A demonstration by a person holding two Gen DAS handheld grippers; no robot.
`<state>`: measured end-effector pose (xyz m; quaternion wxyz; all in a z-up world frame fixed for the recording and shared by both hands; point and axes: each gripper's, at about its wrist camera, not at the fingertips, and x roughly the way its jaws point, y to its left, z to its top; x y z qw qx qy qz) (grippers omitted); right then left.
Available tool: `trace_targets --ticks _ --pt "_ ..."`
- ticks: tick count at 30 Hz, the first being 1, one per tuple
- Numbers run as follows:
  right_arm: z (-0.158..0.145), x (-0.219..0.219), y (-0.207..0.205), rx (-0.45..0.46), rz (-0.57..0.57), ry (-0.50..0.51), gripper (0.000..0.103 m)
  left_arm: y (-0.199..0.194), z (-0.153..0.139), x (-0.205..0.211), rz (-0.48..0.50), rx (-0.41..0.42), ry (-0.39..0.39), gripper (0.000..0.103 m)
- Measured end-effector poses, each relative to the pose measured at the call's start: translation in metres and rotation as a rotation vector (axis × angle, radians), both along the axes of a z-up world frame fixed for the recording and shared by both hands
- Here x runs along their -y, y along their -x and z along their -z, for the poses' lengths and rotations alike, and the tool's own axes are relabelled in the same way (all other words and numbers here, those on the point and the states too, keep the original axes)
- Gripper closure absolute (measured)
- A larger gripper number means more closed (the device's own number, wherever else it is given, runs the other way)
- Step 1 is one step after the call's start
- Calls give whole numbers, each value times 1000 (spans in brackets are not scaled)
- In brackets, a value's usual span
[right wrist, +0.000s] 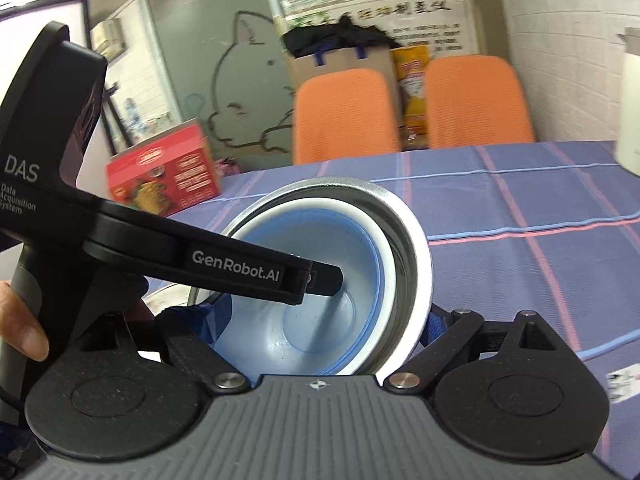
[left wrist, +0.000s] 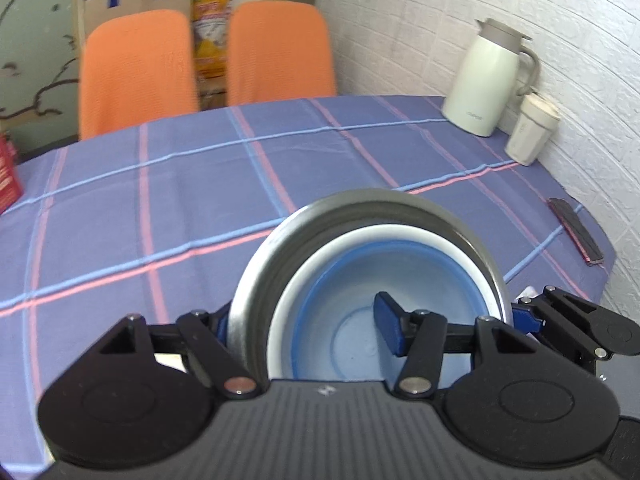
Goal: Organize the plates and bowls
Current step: 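Lift the nested bowls onto the plate stack and open the left gripper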
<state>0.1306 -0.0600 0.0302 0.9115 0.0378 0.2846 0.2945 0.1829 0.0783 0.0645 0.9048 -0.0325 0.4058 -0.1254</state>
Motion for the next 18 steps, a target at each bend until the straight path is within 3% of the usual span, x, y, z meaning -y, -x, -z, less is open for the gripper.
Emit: trace_targets --ticks 10,18 --pt "16 -76 23 -89 -243 -28 22 58 14 -82 -232 -41 -72 45" --pt "33 -87 19 -159 -240 25 22 56 40 -109 -245 -82 -3 43"
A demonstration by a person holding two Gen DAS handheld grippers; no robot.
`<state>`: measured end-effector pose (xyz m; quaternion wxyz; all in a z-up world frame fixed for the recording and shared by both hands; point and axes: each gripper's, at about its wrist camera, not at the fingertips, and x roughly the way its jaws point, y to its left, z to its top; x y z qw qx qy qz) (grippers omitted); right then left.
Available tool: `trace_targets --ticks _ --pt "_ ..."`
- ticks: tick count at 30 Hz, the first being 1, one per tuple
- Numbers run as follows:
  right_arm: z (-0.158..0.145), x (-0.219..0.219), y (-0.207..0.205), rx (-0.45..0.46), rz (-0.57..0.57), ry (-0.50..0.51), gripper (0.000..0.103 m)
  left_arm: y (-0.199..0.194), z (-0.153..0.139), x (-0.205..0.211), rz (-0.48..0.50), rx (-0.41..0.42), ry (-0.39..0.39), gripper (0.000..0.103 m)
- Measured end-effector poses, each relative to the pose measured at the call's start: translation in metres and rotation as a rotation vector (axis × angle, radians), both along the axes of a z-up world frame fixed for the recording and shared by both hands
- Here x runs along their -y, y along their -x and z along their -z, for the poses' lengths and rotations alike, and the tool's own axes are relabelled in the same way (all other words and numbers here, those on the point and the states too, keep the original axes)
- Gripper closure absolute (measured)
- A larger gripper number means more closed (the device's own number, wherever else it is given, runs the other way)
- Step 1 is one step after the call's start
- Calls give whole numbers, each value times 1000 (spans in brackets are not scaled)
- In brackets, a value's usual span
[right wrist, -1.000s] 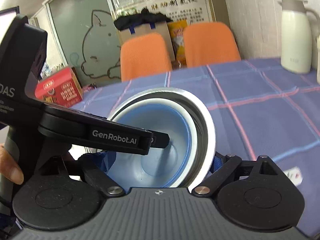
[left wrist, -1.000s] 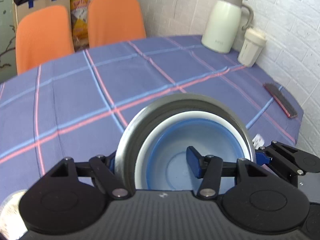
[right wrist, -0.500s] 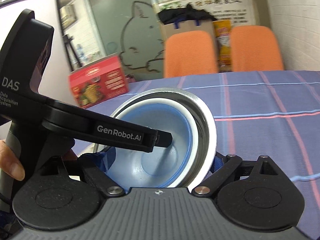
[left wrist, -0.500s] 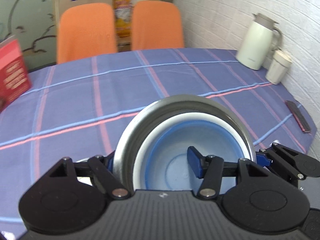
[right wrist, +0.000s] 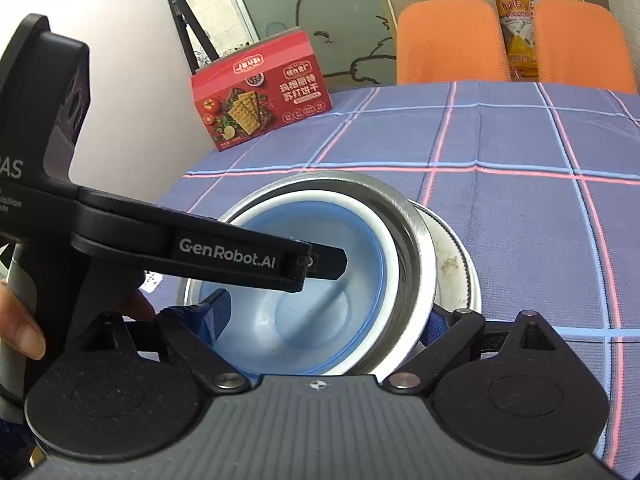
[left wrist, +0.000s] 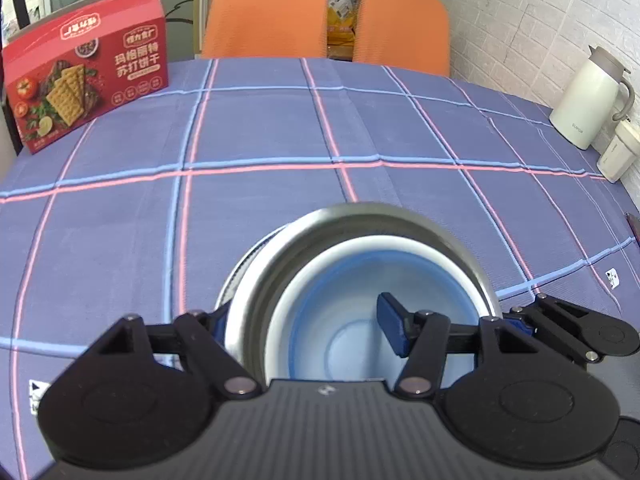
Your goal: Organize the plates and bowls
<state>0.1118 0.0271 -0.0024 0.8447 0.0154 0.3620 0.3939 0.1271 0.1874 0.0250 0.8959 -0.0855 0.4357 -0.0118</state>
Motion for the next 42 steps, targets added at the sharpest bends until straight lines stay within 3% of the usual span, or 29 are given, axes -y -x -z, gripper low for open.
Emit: trace_targets --ticks 3,8,11,16,23,33,42 --pt "0 2 -2 -3 -3 -1 23 -2 4 0 19 11 9 33" --pt "-15 20 -1 88 70 -16 23 2 -4 -2 -11 61 -1 32" --pt "-26 43 -5 135 166 -43 23 8 -18 -3 -64 134 -56 32" --pt "-28 77 -15 117 293 -87 23 12 -39 10 -113 230 -93 31" --pt "-20 107 -2 99 414 -113 23 35 -46 67 -107 330 -184 30" --pt "-13 147 53 157 524 -106 22 94 -25 119 -64 306 -183 29" --pt "15 154 82 54 520 -143 22 140 13 126 -61 237 -173 29"
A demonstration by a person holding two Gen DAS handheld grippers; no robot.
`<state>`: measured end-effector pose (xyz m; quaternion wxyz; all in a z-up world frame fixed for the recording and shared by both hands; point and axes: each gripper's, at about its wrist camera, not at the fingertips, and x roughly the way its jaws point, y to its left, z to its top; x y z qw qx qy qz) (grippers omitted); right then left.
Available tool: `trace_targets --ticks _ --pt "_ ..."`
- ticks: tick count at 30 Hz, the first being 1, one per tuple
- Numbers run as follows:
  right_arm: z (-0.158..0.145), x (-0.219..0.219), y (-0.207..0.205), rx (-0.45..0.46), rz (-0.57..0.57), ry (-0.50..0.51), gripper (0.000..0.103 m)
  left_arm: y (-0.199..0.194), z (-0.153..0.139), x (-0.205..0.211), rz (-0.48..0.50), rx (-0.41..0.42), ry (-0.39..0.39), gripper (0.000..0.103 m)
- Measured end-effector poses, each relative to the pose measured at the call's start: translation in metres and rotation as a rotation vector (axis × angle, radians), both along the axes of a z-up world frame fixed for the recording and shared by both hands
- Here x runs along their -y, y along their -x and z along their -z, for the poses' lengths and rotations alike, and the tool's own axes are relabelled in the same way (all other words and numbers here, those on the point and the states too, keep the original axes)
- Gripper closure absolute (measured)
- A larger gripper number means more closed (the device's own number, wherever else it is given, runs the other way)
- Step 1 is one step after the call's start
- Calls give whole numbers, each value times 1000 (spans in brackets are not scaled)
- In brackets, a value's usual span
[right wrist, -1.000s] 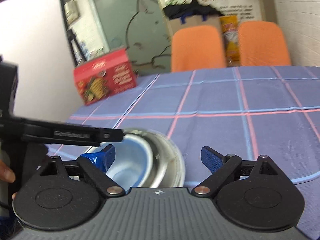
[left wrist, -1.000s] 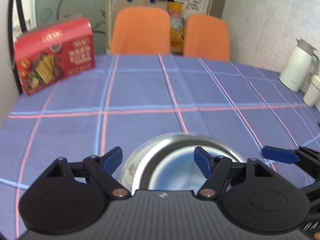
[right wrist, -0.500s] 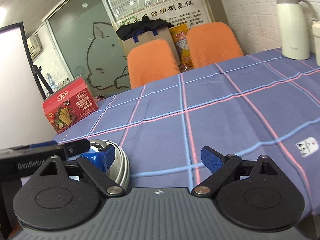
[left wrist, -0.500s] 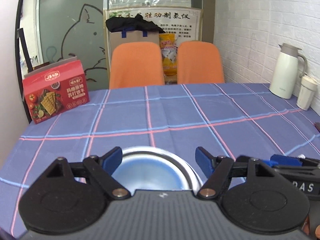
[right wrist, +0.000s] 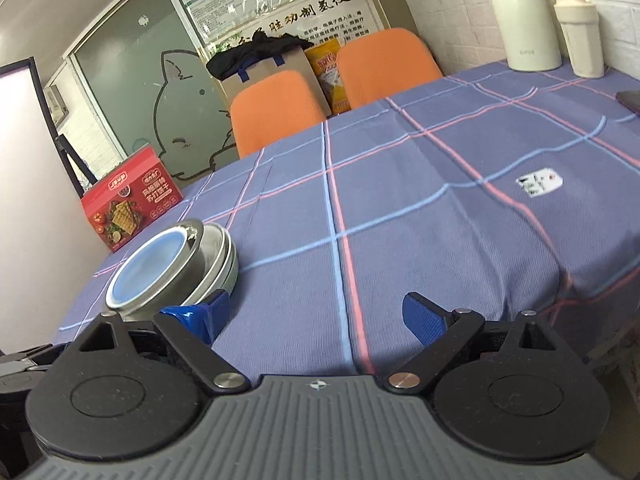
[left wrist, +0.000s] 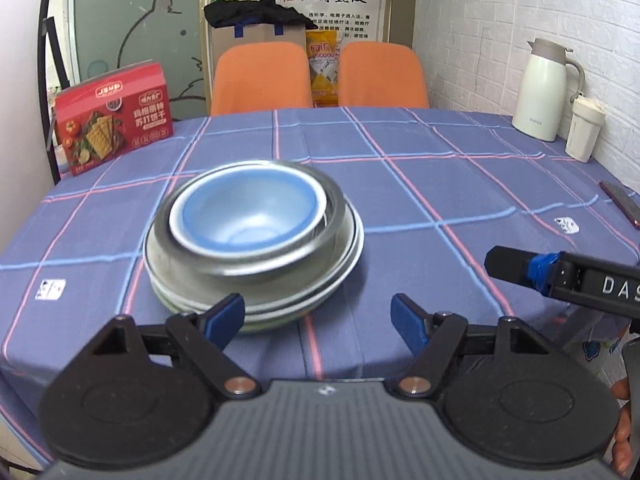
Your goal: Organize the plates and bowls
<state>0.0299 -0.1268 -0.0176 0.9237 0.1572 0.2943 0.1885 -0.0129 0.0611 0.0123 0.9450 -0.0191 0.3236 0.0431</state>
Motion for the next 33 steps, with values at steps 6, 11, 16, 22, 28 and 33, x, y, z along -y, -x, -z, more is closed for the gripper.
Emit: trace_targets --ticks 6,11,16,22,28,33 --pt "3 0 12 -5 -19 -2 22 13 8 -2 -24 -2 9 29" --pt "6 -3 14 -21 -32 5 22 15 10 -1 -17 -4 10 29" --pt "6 -7 15 -22 -45 23 22 16 9 0 -26 7 -12 29" --pt "7 -12 15 -17 -43 72 22 14 10 -2 -26 -8 4 29" --pt "11 -16 12 -32 -31 113 22 13 10 2 -14 -4 -20 29" --pt "13 -20 11 -36 -35 160 22 13 11 -1 -16 3 -7 29"
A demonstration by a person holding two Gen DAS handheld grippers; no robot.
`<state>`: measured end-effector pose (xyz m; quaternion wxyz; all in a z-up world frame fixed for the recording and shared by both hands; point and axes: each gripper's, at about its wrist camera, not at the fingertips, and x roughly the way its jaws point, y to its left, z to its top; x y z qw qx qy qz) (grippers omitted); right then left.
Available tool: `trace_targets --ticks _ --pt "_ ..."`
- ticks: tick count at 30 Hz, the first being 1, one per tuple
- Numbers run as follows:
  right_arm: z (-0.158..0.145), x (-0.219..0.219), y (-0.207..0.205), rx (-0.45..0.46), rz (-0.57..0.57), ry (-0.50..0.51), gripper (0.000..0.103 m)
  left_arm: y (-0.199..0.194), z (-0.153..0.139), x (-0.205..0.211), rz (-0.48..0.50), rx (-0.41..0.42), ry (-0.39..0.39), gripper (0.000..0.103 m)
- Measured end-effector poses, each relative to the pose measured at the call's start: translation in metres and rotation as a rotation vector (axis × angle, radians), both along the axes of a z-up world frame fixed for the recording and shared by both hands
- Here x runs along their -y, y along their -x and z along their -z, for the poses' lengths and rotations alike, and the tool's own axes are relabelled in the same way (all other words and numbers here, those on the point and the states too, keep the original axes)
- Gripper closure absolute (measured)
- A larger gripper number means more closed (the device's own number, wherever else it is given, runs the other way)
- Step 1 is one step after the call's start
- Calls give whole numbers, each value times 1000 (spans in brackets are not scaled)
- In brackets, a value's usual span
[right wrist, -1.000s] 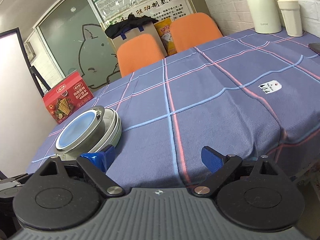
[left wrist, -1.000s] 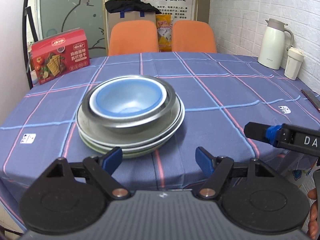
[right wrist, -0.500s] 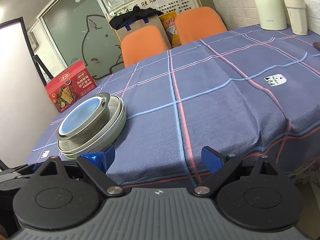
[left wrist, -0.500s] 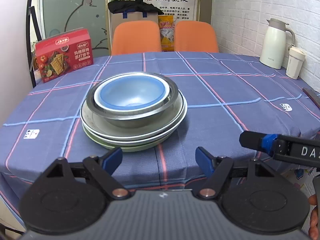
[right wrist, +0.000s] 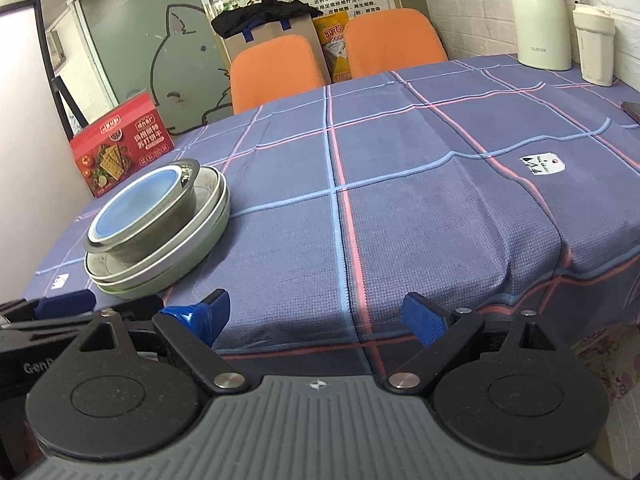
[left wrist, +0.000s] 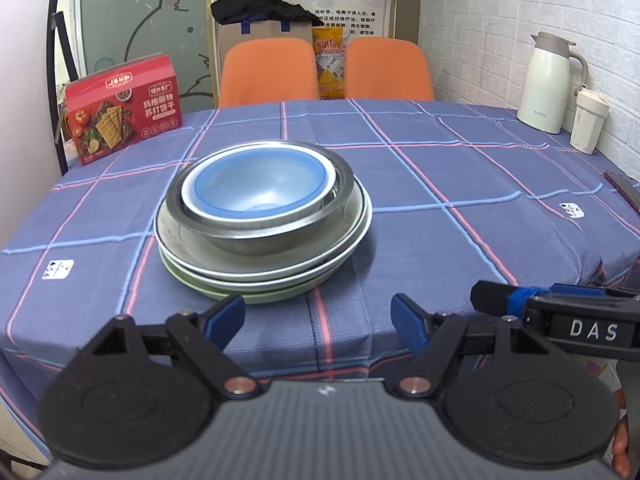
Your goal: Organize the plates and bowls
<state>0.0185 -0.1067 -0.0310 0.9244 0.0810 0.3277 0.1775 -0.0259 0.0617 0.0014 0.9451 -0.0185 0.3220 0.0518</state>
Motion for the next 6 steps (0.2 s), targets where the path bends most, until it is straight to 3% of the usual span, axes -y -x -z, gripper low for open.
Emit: trace_targets --ticks 6 --pt "3 -2 -2 -14 -5 10 22 3 -4 -1 6 36 14 29"
